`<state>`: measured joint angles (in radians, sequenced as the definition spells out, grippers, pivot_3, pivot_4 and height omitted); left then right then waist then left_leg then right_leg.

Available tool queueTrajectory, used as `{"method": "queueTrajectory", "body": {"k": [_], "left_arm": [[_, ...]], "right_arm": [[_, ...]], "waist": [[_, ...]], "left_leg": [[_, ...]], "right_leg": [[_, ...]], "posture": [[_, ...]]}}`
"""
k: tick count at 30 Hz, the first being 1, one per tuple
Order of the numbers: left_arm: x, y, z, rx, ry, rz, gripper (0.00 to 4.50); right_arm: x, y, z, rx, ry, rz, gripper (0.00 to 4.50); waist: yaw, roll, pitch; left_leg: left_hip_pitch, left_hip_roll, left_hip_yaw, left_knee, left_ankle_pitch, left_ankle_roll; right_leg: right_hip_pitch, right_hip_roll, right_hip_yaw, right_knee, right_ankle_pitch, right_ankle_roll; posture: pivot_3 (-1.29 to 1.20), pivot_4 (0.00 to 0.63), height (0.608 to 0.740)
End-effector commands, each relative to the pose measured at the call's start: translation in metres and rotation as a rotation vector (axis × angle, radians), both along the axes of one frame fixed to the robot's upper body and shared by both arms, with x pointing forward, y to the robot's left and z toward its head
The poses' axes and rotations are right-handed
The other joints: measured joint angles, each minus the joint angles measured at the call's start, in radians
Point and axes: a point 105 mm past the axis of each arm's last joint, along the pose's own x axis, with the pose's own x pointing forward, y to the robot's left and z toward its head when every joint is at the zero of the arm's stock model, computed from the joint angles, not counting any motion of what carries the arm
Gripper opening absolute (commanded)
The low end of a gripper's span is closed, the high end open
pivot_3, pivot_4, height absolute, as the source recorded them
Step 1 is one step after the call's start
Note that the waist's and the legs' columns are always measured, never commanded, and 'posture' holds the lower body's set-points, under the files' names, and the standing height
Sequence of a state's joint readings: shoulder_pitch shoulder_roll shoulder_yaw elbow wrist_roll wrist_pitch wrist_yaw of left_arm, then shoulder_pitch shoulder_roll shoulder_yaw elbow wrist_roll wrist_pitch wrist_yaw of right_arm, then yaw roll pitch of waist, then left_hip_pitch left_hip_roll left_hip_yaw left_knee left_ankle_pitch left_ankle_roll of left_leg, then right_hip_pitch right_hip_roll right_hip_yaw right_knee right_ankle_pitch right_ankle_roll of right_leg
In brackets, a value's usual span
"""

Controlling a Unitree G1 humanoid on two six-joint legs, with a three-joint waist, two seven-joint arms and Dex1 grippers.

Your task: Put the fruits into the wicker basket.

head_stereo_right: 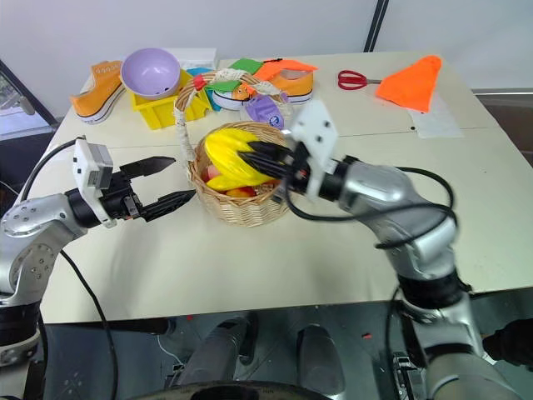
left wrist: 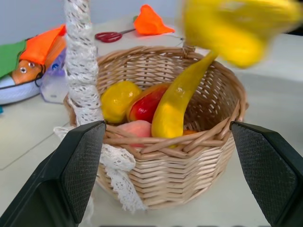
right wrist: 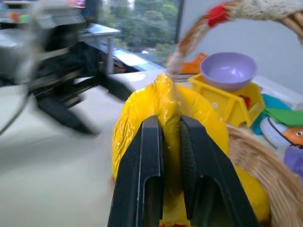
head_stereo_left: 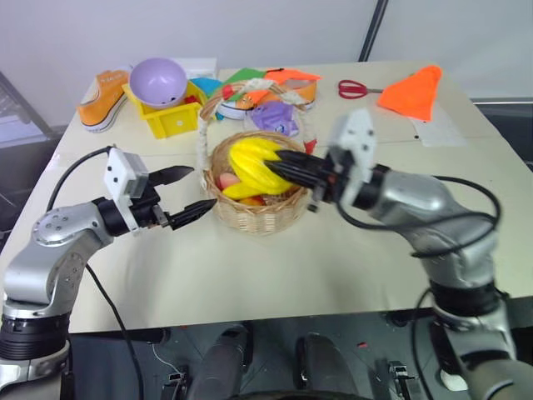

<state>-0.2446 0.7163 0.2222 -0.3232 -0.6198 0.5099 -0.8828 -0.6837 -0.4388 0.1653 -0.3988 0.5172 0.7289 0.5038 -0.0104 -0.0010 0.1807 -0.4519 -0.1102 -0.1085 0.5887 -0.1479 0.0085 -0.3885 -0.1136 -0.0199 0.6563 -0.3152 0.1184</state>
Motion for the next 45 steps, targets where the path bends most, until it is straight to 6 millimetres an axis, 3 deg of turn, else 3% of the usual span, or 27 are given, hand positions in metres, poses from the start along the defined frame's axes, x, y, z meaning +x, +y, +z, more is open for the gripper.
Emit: {"method": "queueTrajectory", "body": {"k": [1,7,9,13,16,18,25,28,33,38,43,45], "left_arm": [[-0.006,-0.002,0.013,0.003,-0.067,-0.011,4.50],[-0.014,-0.012,0.015,-0.015,-0.081,-0.035,4.50],[-0.016,-0.015,0.015,-0.016,-0.079,-0.046,4.50],[-0.023,-0.026,0.021,-0.052,-0.095,-0.100,4.50],[-0.024,-0.031,0.024,-0.072,-0.095,-0.122,4.50],[-0.023,-0.035,0.023,-0.074,-0.091,-0.134,4.50],[-0.021,-0.044,0.023,-0.076,-0.098,-0.163,4.50],[-0.023,-0.045,0.026,-0.073,-0.106,-0.172,4.50],[-0.025,-0.047,0.025,-0.074,-0.108,-0.172,4.50],[-0.024,-0.048,0.024,-0.071,-0.107,-0.173,4.50],[-0.021,-0.051,0.023,-0.064,-0.105,-0.190,4.50],[-0.020,-0.055,0.022,-0.064,-0.106,-0.206,4.50]], "right_arm": [[0.019,0.002,-0.005,-0.061,-0.055,-0.113,0.50],[0.000,-0.003,0.009,-0.029,-0.141,-0.042,3.40],[-0.008,-0.007,0.014,-0.025,-0.180,-0.016,3.40],[-0.023,-0.036,0.021,0.048,-0.133,0.010,3.40],[-0.012,-0.064,0.019,0.066,-0.094,-0.106,3.40],[-0.003,-0.071,0.017,0.072,-0.085,-0.166,3.40],[0.043,-0.062,0.001,0.118,-0.043,-0.282,3.40],[0.046,-0.057,-0.004,0.119,-0.042,-0.269,2.48],[0.046,-0.060,-0.002,0.133,-0.060,-0.290,0.03],[0.040,-0.090,0.015,0.149,-0.132,-0.363,0.03],[0.035,-0.186,0.032,0.150,-0.211,-0.694,0.03],[0.031,-0.235,0.029,0.112,-0.225,-0.890,0.03]], "waist": [[0.001,0.000,0.000],[-0.003,0.000,0.000],[-0.002,0.000,0.000],[0.001,0.000,0.000],[0.000,0.000,0.000],[-0.002,0.000,0.000],[-0.008,0.000,0.000],[-0.003,0.000,0.000],[-0.002,0.000,0.000],[0.001,0.000,0.000],[0.021,0.000,0.000],[0.024,0.000,0.000]], "left_leg": [[0.000,0.000,0.000,0.000,0.000,0.000],[-0.001,-0.001,0.000,-0.001,0.000,-0.001],[0.000,0.000,0.000,0.000,0.001,-0.001],[0.003,0.000,0.000,0.001,0.001,-0.001],[0.003,0.000,0.000,0.002,0.000,-0.001],[0.003,0.000,0.000,0.002,0.001,-0.001],[0.004,0.001,0.003,0.001,0.001,-0.001],[0.003,0.001,0.003,0.001,0.001,-0.001],[0.003,0.001,0.003,0.002,0.001,-0.001],[0.003,0.001,0.003,0.001,0.001,-0.001],[0.003,0.000,0.003,0.002,0.001,-0.001],[0.003,0.000,0.003,0.002,0.001,-0.001]], "right_leg": [[-0.001,0.000,0.000,0.001,0.000,0.001],[-0.002,0.000,0.002,0.005,0.001,0.002],[-0.002,0.001,0.002,0.006,0.001,0.002],[0.000,0.001,0.002,0.007,0.000,0.001],[0.000,0.001,0.003,0.007,0.000,0.001],[0.000,0.001,0.003,0.008,0.000,0.001],[0.000,0.003,0.007,0.010,0.001,0.001],[-0.001,0.003,0.007,0.010,0.001,0.001],[-0.001,0.003,0.007,0.009,0.001,0.001],[-0.001,0.003,0.007,0.009,0.001,0.001],[-0.001,0.002,0.007,0.008,0.001,0.001],[-0.001,0.002,0.007,0.008,0.000,0.001]], "posture": [[0.00,0.150,0.740],[0.00,0.150,0.740],[0.00,0.150,0.740],[0.00,0.150,0.740],[0.00,0.150,0.740],[0.00,0.150,0.740],[0.00,0.150,0.740],[0.00,0.150,0.740],[0.00,0.150,0.740],[0.00,0.150,0.740],[0.00,0.150,0.740],[0.00,0.150,0.740]]}}
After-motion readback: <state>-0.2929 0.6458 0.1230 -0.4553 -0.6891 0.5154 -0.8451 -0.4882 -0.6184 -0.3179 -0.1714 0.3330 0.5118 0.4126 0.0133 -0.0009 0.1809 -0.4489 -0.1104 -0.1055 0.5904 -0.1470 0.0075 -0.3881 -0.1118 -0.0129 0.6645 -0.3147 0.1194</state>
